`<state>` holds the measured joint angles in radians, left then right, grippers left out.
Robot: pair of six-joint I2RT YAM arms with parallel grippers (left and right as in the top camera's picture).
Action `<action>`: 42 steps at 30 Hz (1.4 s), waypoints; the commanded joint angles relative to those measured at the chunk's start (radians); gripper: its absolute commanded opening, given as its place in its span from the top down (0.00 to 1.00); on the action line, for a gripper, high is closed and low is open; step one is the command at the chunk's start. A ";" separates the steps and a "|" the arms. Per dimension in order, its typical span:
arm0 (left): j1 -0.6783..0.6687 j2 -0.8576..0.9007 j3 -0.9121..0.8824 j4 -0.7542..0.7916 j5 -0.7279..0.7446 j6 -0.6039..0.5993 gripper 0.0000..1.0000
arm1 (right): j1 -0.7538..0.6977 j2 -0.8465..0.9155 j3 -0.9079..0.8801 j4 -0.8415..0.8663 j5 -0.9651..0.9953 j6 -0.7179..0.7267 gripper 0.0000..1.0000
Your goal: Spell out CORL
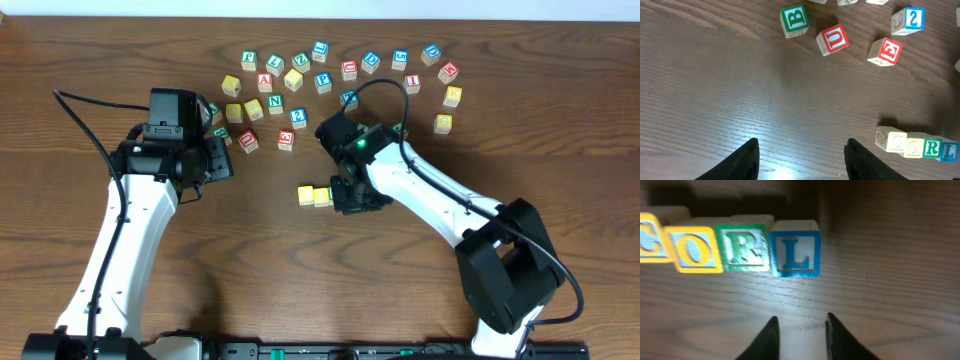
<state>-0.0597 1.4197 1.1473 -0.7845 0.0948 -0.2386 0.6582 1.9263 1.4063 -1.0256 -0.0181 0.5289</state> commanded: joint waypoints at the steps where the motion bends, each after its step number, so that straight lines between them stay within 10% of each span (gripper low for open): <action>1: 0.005 0.008 0.014 0.000 -0.010 -0.002 0.46 | 0.000 -0.017 -0.017 0.003 0.011 -0.006 0.83; 42: 0.005 0.008 0.014 0.002 -0.010 -0.003 0.46 | 0.010 0.040 -0.087 0.151 0.028 0.009 0.99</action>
<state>-0.0597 1.4197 1.1473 -0.7841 0.0948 -0.2386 0.6811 1.9442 1.3270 -0.8761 0.0006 0.5304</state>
